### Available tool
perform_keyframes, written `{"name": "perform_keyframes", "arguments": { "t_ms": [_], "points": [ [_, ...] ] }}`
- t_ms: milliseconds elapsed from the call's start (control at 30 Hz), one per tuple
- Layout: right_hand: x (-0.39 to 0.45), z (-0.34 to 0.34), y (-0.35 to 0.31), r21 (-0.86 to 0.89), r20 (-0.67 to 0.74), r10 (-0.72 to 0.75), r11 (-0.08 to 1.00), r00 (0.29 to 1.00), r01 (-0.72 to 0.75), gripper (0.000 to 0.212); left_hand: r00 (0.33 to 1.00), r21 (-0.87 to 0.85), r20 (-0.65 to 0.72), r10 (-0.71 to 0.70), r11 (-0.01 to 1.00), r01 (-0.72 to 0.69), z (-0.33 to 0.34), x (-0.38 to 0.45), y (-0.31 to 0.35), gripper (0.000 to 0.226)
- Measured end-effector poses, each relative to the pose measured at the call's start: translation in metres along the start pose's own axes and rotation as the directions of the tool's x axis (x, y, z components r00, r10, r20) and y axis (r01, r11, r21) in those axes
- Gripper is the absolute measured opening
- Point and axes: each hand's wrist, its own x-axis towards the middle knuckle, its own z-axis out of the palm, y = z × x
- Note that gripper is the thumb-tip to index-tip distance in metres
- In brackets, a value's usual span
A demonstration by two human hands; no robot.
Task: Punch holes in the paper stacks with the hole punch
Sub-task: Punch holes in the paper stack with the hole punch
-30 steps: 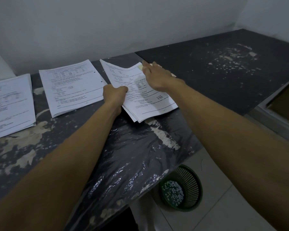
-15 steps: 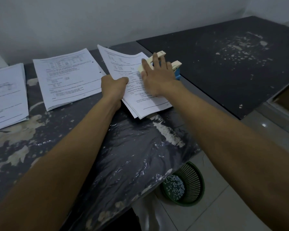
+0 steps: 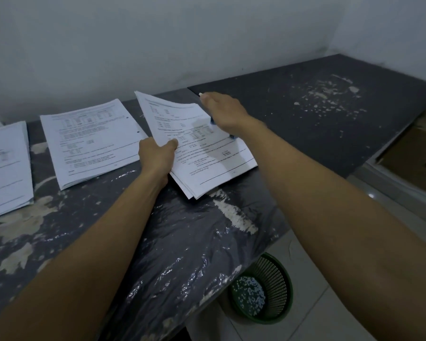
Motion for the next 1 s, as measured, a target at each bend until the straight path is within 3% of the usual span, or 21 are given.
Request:
{"name": "perform_keyframes", "arguments": {
  "t_ms": [200,267,433,600,733,867,1000],
  "points": [
    [0.000,0.000,-0.009,0.072,-0.019,0.055,0.996,0.998,-0.054,0.022,1.000,0.032,-0.013,-0.005,0.999,0.005,-0.005,-0.007,0.009,0.027],
    [0.001,-0.001,-0.015,0.022,-0.004,0.076,0.997,0.997,-0.076,0.016,0.999,0.064,-0.012,0.033,0.997,-0.032,-0.010,-0.009,0.017,0.027],
    [0.002,-0.003,-0.030,-0.134,-0.097,0.106,0.984,0.990,-0.119,0.030,0.997,0.106,-0.015,0.082,0.991,-0.080,-0.035,-0.019,0.034,0.024],
    [-0.028,0.009,-0.050,-0.068,-0.322,-0.111,0.993,0.940,0.094,0.034,0.992,0.101,-0.043,0.115,0.989,-0.110,-0.075,-0.041,0.048,0.029],
    [-0.060,0.033,-0.067,0.019,-0.366,-0.217,0.970,0.905,0.241,0.029,0.990,0.063,-0.075,0.120,0.991,-0.115,-0.111,-0.067,0.063,0.031],
    [-0.084,0.065,-0.074,0.251,-0.164,0.045,0.968,0.985,-0.002,0.021,0.994,0.017,-0.073,0.081,0.997,-0.080,-0.152,-0.098,0.070,0.030],
    [-0.111,0.090,-0.082,0.528,0.088,0.145,0.832,0.985,-0.170,0.015,0.994,0.017,-0.102,0.034,0.999,-0.032,-0.195,-0.129,0.072,0.024]
  ]
}}
